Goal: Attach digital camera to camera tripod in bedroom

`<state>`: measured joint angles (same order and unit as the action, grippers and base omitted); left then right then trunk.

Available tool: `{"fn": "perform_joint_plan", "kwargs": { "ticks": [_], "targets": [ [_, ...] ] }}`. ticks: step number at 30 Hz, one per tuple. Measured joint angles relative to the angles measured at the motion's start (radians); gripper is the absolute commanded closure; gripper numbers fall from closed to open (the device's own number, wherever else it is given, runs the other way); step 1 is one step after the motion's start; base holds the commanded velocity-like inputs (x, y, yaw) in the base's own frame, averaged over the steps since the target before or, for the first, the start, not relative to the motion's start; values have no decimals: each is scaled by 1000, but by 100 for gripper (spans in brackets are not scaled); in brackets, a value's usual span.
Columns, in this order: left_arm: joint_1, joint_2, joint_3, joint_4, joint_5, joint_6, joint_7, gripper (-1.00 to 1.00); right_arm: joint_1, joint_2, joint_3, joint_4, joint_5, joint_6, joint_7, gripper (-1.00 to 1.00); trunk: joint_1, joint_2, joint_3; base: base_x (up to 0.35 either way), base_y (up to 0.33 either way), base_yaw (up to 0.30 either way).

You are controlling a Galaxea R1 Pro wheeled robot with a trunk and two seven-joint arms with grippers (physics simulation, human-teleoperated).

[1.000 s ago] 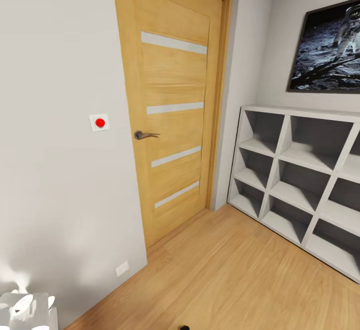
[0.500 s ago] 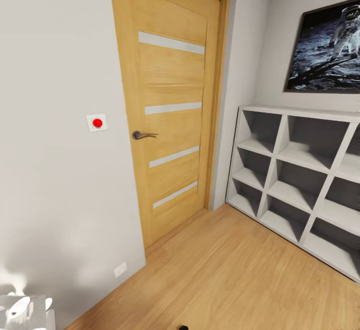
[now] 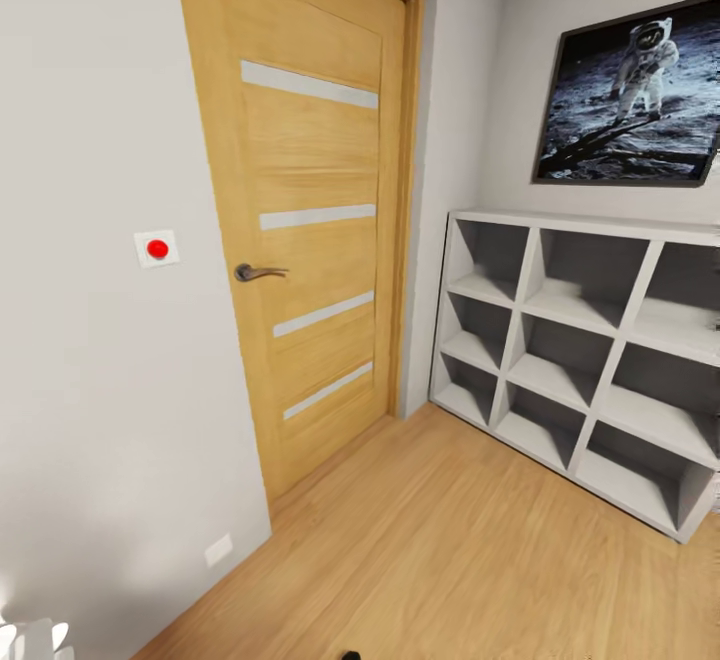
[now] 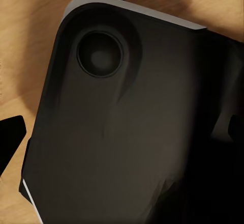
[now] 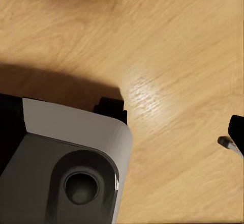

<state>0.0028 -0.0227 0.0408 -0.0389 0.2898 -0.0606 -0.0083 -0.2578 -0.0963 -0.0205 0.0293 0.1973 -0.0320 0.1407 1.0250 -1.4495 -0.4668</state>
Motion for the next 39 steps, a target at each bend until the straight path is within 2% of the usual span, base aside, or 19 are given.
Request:
{"fn": "perform_joint_plan", "kwargs": {
  "ticks": [17,39],
  "targets": [
    [0,0,0,0,0,1,0,-100,0,0,0,0,0,0,0,-100,0,0,0,17,12,-186],
    [0,0,0,0,-1,-1,1,-100,0,0,0,0,0,-1,0,-100,0,0,0,209,196,-182]
  ]
}}
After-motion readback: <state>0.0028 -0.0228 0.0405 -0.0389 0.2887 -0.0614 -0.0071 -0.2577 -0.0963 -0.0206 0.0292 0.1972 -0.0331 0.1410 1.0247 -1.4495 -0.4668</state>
